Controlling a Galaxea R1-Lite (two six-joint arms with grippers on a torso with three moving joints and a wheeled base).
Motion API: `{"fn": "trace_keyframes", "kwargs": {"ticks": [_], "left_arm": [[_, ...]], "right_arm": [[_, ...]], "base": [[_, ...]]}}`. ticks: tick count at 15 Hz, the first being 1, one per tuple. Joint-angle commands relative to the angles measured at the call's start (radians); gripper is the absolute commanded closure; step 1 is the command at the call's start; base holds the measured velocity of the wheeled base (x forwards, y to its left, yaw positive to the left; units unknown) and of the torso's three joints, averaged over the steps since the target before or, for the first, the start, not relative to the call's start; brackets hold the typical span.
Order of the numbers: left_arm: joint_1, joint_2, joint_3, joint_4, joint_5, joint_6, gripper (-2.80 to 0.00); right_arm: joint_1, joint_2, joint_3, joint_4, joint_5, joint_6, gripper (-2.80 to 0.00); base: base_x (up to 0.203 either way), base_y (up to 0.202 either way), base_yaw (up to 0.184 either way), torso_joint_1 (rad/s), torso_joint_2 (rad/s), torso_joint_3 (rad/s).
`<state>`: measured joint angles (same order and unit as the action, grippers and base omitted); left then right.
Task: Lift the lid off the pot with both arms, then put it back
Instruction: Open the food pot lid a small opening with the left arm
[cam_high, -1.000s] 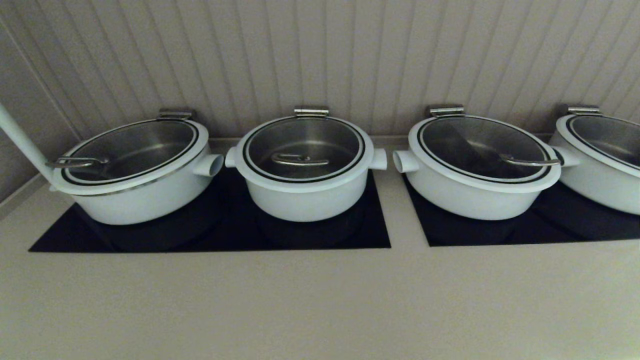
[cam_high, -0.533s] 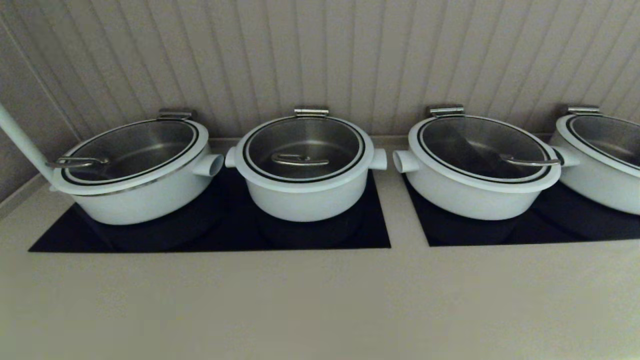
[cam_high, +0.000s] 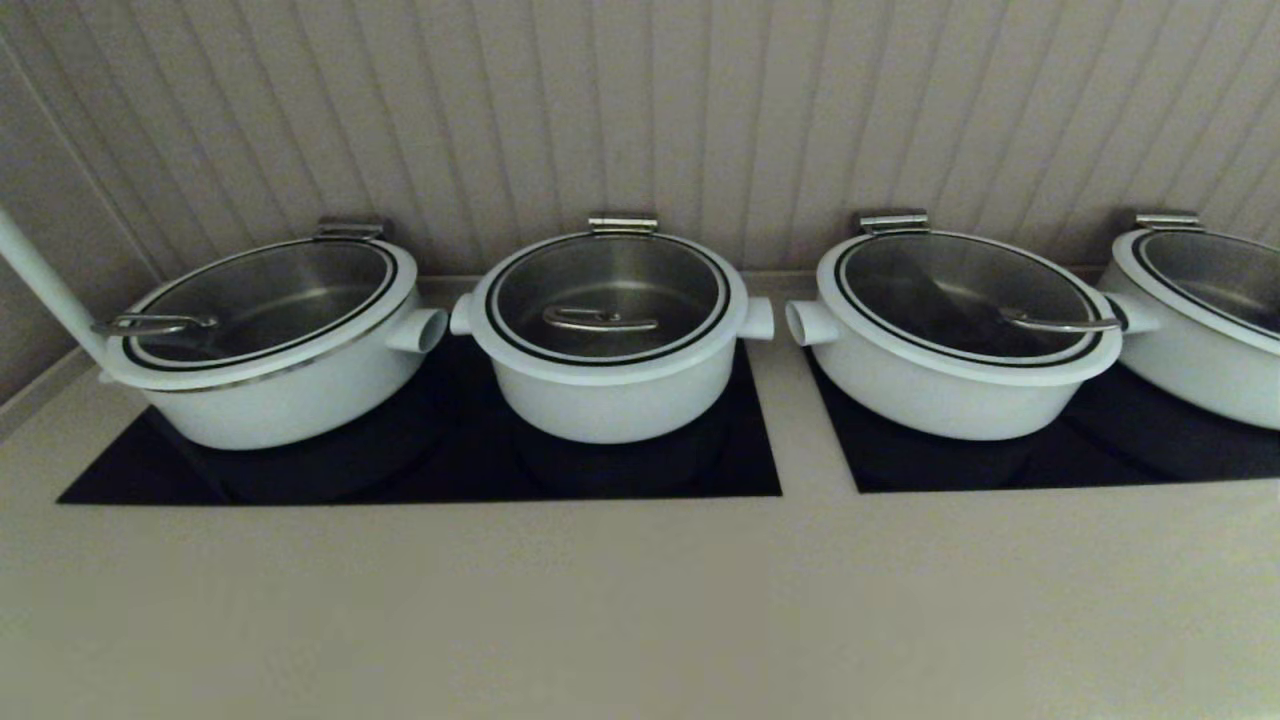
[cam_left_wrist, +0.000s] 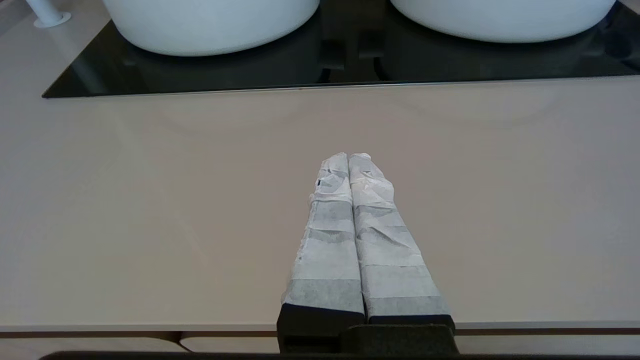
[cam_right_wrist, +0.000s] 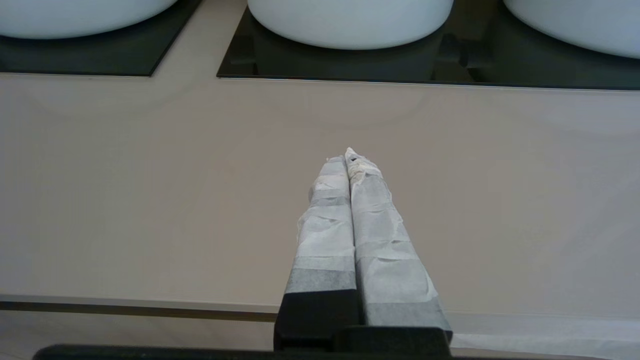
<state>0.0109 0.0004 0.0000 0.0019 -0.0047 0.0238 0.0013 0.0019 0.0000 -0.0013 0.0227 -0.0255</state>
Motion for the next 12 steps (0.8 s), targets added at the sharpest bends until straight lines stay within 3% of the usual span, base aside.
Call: {"fn": "trace_keyframes", "kwargs": {"ticks": [1,4,6,12], "left_arm": [[0.001,0.000,0.000,0.001,-0.002,0.006,0.00],[0.001,0.000,0.000,0.000,-0.027,0.080,0.00],[-0.002,0.000,-0.013,0.001,-0.030,0.089,0.00],[-0.005,0.140,-0.175,0.005,-0.233,0.113,0.00]], "right_arm": [[0.000,0.000,0.000,0.000,0.000,-0.001,0.00],[0.000,0.000,0.000,0.000,0.000,-0.001,0.00],[0.000,0.000,0.000,0.000,0.000,-0.001,0.00],[0.000,0.000,0.000,0.000,0.000,-0.001,0.00]], "base": [[0.000,0.000,0.000,0.000,0.00,0.000],[0.000,0.000,0.000,0.000,0.00,0.000],[0.000,0.000,0.000,0.000,0.00,0.000],[0.000,0.000,0.000,0.000,0.00,0.000]]}}
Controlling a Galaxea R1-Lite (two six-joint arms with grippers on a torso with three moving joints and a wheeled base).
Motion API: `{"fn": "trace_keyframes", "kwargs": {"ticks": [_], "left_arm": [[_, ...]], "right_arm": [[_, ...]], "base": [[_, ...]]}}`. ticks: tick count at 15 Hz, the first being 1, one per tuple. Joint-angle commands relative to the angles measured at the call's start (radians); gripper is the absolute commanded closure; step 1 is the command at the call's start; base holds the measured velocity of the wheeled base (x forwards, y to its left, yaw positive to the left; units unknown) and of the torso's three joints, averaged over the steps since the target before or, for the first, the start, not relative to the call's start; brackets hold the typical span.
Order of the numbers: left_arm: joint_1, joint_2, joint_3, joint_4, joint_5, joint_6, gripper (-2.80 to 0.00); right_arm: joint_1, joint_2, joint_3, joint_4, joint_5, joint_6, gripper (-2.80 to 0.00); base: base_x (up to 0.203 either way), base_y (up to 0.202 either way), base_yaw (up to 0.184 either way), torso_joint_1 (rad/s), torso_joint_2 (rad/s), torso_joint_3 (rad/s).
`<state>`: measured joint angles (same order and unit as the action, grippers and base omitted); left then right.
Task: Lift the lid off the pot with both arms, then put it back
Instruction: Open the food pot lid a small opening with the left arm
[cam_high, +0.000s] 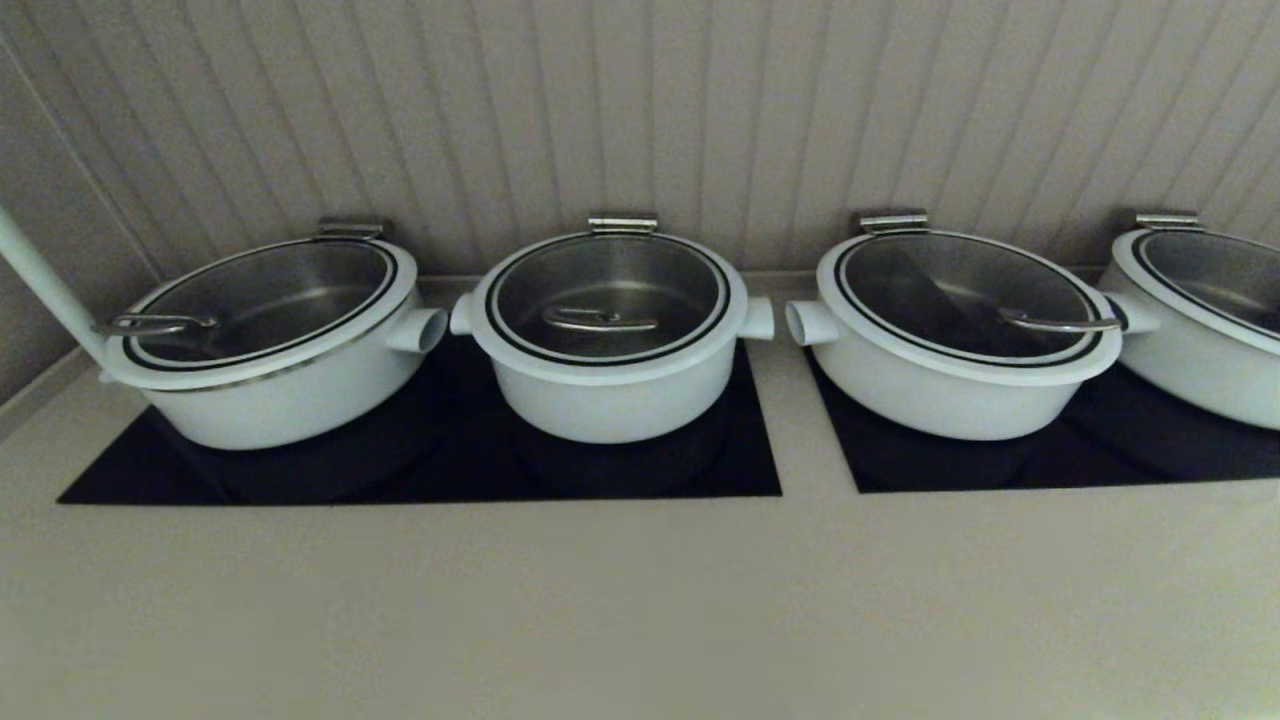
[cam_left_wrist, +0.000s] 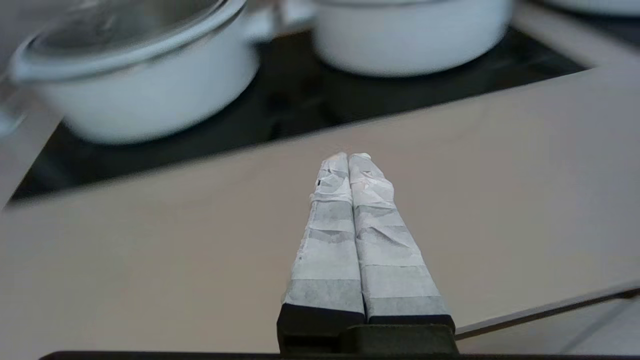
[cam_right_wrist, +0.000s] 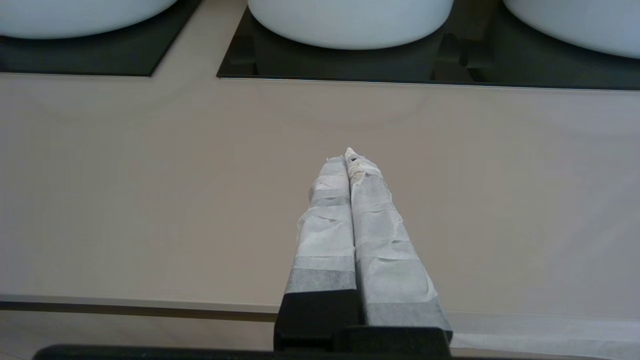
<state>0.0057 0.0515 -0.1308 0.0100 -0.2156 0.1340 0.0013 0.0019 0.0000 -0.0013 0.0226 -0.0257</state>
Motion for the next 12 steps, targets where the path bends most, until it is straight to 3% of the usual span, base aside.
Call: {"fn": "trace_keyframes", "kwargs": {"ticks": [1,8,12], "left_arm": [[0.000,0.134,-0.080,-0.005,-0.051,0.004,0.00],[-0.006,0.424,-0.310,-0.012,-0.374,0.002,0.00],[-0.082,0.581,-0.381,-0.051,-0.416,0.004,0.00]], "right_arm": [[0.000,0.000,0.000,0.000,0.000,0.000,0.00],[0.000,0.000,0.000,0.000,0.000,0.000,0.00],[0.000,0.000,0.000,0.000,0.000,0.000,0.00]], "base": [[0.000,0.000,0.000,0.000,0.00,0.000],[0.000,0.000,0.000,0.000,0.00,0.000],[0.000,0.000,0.000,0.000,0.00,0.000]]}}
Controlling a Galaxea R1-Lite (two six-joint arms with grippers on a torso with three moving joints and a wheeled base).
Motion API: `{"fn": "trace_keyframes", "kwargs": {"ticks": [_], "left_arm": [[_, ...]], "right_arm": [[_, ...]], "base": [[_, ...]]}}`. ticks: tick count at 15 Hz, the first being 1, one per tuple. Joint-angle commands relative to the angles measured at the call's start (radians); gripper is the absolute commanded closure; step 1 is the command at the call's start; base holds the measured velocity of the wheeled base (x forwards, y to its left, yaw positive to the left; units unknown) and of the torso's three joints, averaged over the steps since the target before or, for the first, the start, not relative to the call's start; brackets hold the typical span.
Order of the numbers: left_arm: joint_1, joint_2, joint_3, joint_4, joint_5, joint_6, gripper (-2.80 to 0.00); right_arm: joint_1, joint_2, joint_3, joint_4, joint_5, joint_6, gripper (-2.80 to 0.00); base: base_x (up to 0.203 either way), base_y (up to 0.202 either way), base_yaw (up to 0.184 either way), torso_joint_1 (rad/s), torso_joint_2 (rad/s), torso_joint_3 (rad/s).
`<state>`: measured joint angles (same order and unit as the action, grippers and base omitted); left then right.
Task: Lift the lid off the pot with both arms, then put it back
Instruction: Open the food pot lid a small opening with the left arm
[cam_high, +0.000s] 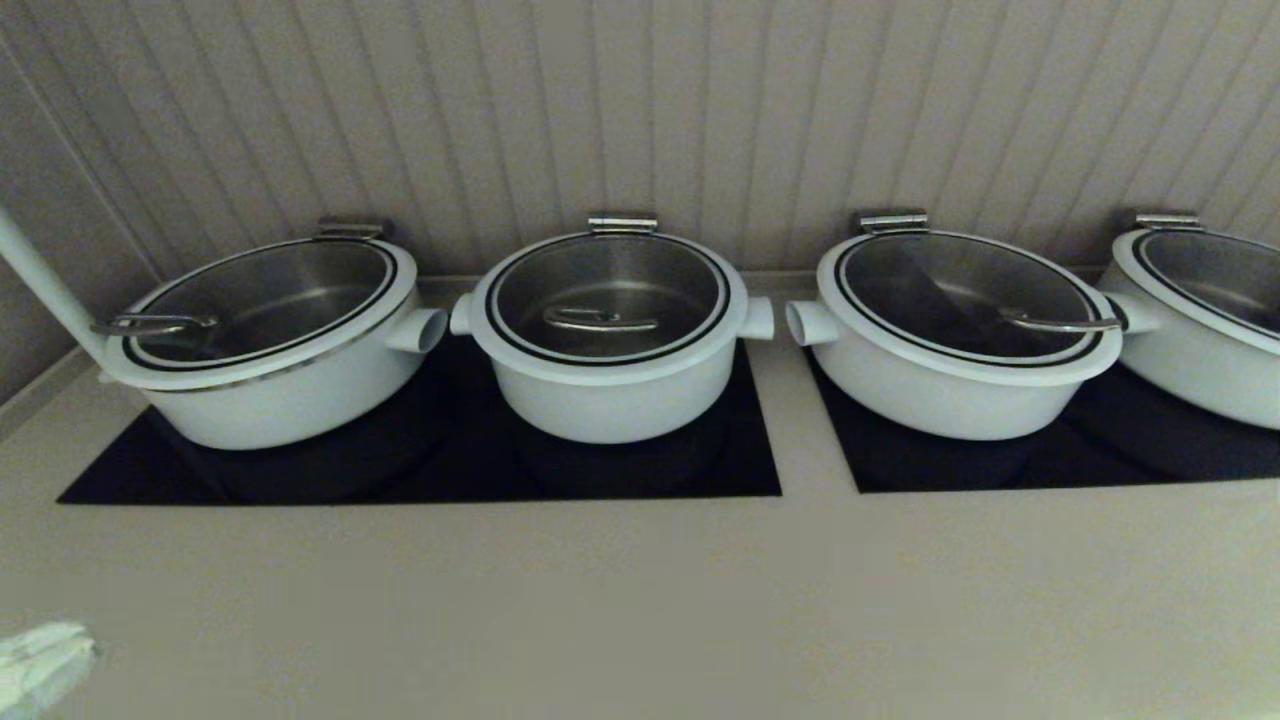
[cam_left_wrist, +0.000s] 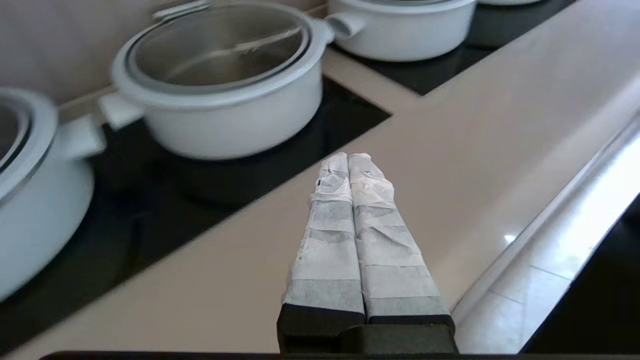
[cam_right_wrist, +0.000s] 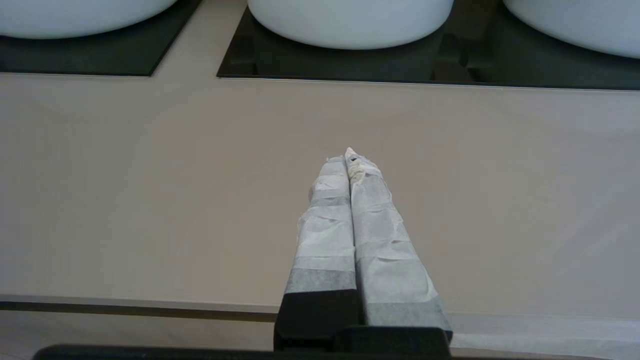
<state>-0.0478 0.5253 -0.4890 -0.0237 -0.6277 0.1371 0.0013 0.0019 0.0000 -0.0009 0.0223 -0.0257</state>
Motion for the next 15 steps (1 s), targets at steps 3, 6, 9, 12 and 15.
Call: {"fn": "trace_keyframes", "kwargs": {"ticks": [3,6,9,12,15], "left_arm": [[-0.106,0.253,-0.033,-0.139,-0.006,0.005,0.00],[-0.174,0.408,-0.032,-0.233,-0.004,0.045,0.00],[-0.193,0.585,-0.033,-0.388,-0.001,0.070,0.00],[-0.196,0.710,-0.033,-0.498,0.005,0.079,0.00],[-0.197,0.792,-0.026,-0.565,0.010,0.095,0.00]], "right_arm": [[0.000,0.000,0.000,-0.001,0.001,0.000,0.00],[0.000,0.000,0.000,-0.001,0.001,0.000,0.00],[0.000,0.000,0.000,-0.001,0.001,0.000,0.00],[0.000,0.000,0.000,0.001,0.001,0.000,0.00],[0.000,0.000,0.000,-0.001,0.001,0.000,0.00]], "base": [[0.000,0.000,0.000,0.000,0.00,0.000],[0.000,0.000,0.000,0.000,0.00,0.000],[0.000,0.000,0.000,0.000,0.00,0.000],[0.000,0.000,0.000,0.000,0.00,0.000],[0.000,0.000,0.000,0.000,0.00,0.000]]}}
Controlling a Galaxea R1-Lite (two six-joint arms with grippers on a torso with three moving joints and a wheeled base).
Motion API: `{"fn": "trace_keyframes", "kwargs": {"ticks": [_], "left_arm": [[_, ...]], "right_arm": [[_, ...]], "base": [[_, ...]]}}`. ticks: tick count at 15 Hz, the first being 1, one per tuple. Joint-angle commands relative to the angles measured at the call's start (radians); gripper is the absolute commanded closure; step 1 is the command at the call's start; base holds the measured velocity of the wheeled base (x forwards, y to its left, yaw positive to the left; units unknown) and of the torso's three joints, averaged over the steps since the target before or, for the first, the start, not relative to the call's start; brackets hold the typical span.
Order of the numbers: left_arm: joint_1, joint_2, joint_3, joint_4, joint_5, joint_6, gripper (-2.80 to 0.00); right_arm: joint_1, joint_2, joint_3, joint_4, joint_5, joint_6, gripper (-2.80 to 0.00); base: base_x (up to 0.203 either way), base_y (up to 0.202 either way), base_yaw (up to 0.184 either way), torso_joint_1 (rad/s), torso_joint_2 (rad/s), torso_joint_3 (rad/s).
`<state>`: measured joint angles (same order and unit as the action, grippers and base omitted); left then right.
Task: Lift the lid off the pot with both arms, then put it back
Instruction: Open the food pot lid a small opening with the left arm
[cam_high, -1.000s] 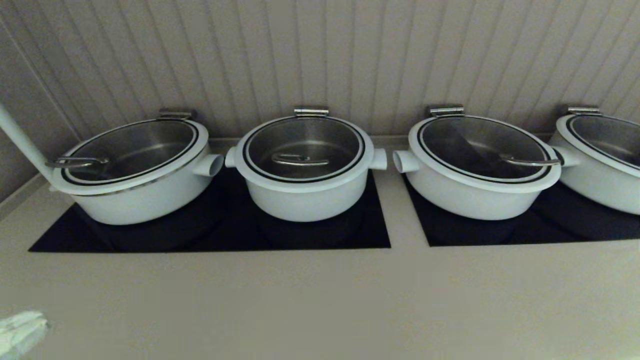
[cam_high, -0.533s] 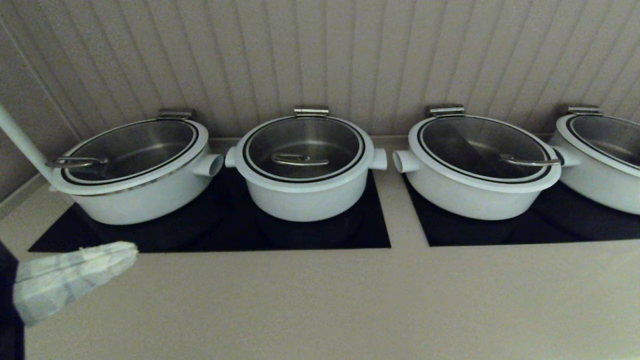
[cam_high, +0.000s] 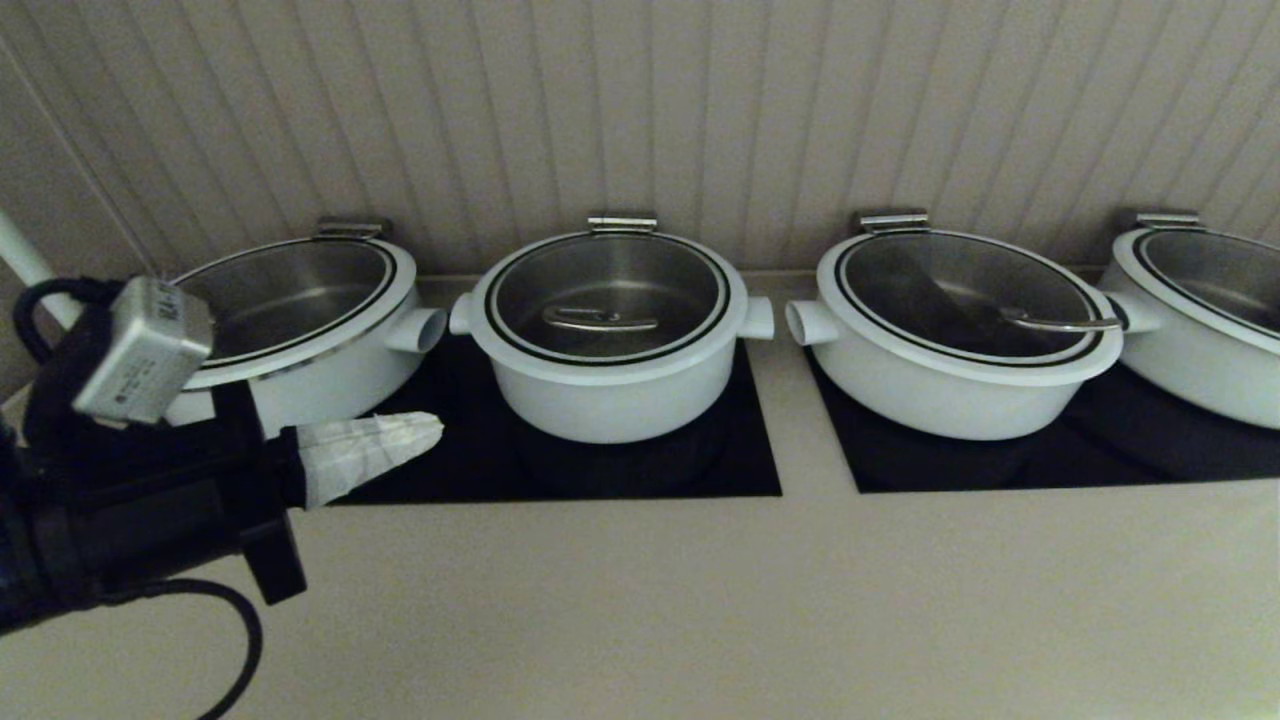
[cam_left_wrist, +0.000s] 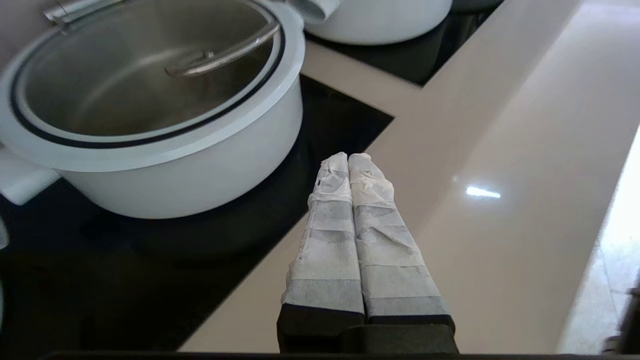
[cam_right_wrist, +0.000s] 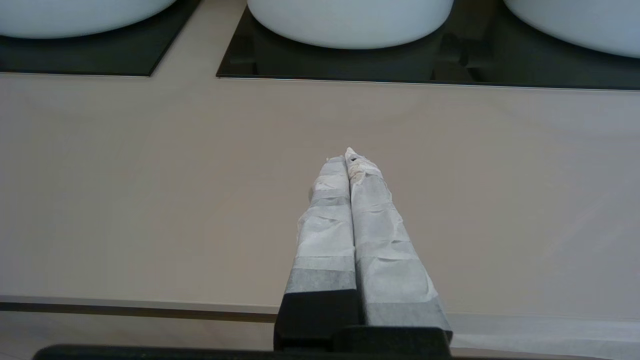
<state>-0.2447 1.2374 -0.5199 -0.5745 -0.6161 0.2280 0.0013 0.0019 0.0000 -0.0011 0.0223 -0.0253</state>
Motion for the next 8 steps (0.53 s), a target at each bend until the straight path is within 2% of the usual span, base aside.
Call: {"fn": "trace_keyframes", "kwargs": {"ticks": [1,8], "left_arm": [[-0.001,0.097,0.006,-0.020,0.007,0.007,0.00],[-0.012,0.211,-0.037,-0.088,0.015,0.017,0.00]], "right_arm": [[0.000,0.000,0.000,0.000,0.001,-0.001,0.00],[0.000,0.000,0.000,0.000,0.001,-0.001,0.00]], "base": [[0.000,0.000,0.000,0.000,0.00,0.000],[0.000,0.000,0.000,0.000,0.00,0.000]]}}
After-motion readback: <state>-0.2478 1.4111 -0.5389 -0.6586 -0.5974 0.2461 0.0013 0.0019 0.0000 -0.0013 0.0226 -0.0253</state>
